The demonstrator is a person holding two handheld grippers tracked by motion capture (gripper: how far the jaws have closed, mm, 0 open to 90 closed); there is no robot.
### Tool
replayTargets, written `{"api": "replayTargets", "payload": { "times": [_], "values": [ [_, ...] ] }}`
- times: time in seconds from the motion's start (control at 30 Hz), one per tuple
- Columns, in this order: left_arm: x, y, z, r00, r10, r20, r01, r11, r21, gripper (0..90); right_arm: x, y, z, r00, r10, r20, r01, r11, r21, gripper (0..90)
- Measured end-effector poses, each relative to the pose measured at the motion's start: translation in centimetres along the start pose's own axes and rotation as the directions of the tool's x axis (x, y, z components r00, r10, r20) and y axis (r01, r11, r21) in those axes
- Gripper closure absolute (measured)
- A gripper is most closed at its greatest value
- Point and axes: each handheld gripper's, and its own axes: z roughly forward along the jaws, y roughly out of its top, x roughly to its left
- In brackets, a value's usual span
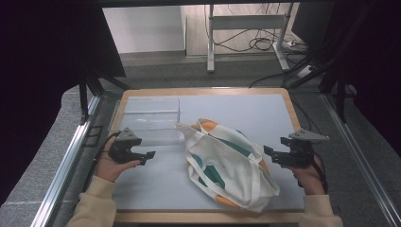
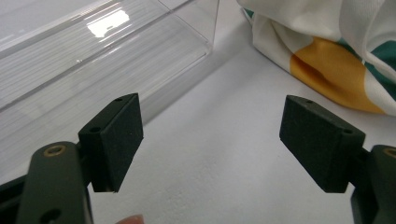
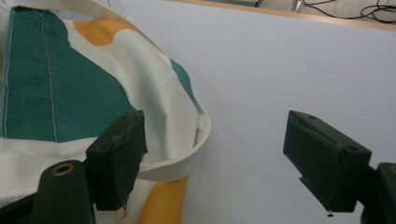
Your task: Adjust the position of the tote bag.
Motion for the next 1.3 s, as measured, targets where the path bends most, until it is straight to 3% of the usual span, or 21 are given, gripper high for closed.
{"api": "replayTargets", "payload": {
  "times": [0.2, 0.33, 0.67, 0.87, 1.3],
  "values": [
    [-0.3, 0.5, -0.5, 1.0000, -0.009, -0.003, 0.009, 0.9991, -0.040, 23.9, 0.5, 0.0, -0.4, 0.9998, -0.016, -0.015, 0.016, 0.9999, -0.007, 21.1],
    [-0.2, 1.2, -0.3, 0.9996, 0.018, -0.022, -0.019, 0.9984, -0.053, 24.3, 0.4, -0.1, -0.4, 0.9999, -0.011, -0.009, 0.011, 0.9999, 0.001, 21.0],
    [0.3, 1.8, -0.9, 0.9996, -0.004, 0.030, 0.005, 0.9987, -0.051, 28.2, 0.0, -0.1, -0.5, 1.0000, -0.001, -0.003, 0.001, 1.0000, -0.002, 20.6],
    [0.2, 2.5, -1.2, 0.9984, 0.019, 0.054, -0.016, 0.9983, -0.056, 29.7, 0.2, -0.1, -0.4, 1.0000, -0.007, 0.003, 0.007, 0.9999, 0.008, 20.5],
    [0.3, 5.1, -0.1, 0.9936, 0.093, 0.065, -0.091, 0.9951, -0.041, 30.2, 0.5, -0.2, 0.0, 0.9997, -0.020, 0.011, 0.019, 0.9995, 0.024, 20.0]
  ]
}}
